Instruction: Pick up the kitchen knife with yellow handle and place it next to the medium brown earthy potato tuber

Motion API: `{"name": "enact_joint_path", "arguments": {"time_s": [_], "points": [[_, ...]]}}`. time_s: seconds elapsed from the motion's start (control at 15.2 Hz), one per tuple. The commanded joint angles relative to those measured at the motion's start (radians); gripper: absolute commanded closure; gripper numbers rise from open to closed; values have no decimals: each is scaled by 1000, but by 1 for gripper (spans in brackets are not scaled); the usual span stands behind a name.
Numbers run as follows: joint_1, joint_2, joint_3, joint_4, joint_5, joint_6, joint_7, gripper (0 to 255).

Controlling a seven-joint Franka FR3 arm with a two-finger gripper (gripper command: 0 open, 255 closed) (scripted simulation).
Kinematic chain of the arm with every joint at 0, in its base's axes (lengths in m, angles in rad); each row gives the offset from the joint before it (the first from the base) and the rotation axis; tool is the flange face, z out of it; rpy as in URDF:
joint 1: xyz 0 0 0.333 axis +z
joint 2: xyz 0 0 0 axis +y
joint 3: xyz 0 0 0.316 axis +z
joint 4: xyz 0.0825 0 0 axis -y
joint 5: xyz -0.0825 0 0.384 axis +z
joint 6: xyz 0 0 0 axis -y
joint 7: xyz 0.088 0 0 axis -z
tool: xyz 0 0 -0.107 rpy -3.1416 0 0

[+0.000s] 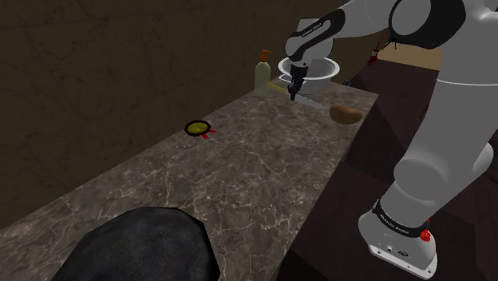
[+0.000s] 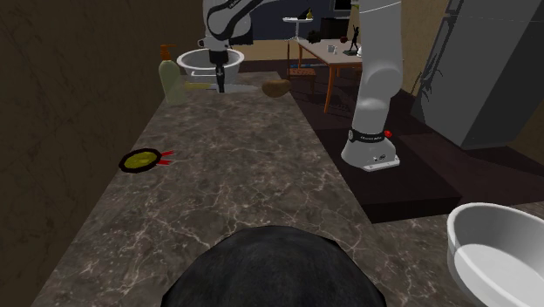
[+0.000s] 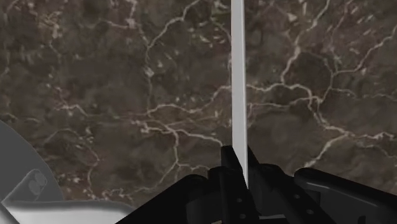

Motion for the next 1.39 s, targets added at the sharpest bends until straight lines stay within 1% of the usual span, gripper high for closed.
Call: {"name": "enact_joint_path", "arguments": {"time_s": [0.0,0.07,0.53,0.59,0.86,0.92,1.19,1.32], "points": [[-12,30,-10,-13,1,23,-6,255],[-13,37,-9,-18,1,34,-6,255],[-17,36,-5,-18,0,34,-5,255],[-16,39,-4,-13,0,33,-4,0],[-14,48,-3,-15,1,44,-2,0],[-17,36,-5,-18,0,34,-5,0],[-15,-24,-8,32,-10,-76,1,0],[-15,-24,-8,32,-10,-75,1,0]]}}
